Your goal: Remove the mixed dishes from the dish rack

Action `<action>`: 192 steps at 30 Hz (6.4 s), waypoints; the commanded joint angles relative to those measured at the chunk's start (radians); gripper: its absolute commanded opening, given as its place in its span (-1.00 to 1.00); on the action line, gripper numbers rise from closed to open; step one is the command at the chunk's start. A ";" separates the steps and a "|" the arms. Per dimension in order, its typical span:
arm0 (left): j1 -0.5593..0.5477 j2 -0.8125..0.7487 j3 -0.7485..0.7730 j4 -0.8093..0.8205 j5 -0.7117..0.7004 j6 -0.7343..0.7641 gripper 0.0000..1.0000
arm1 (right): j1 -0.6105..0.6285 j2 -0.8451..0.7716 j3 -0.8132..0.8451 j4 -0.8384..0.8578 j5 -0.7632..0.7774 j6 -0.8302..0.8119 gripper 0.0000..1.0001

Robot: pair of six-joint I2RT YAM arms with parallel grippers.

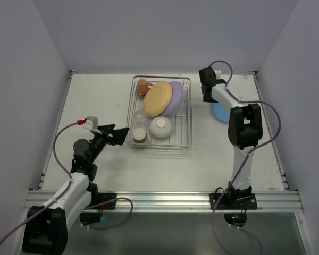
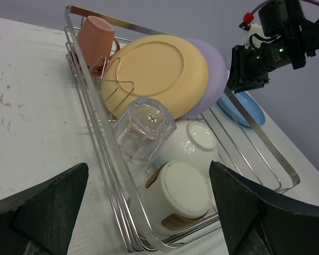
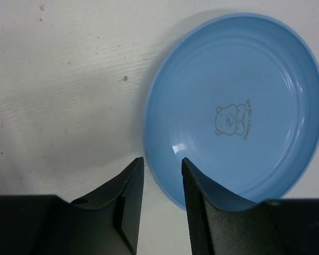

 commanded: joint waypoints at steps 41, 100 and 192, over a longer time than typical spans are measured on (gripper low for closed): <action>0.004 -0.001 0.036 0.021 0.012 0.021 1.00 | -0.033 -0.620 -0.634 0.807 -0.843 0.168 0.56; 0.004 -0.125 0.033 -0.263 -0.008 0.058 1.00 | -0.067 -0.281 -0.789 1.609 -1.285 0.659 0.07; 0.004 -0.171 0.032 -0.247 0.006 0.073 1.00 | -0.193 -0.541 -0.936 1.904 -1.334 0.860 -1.00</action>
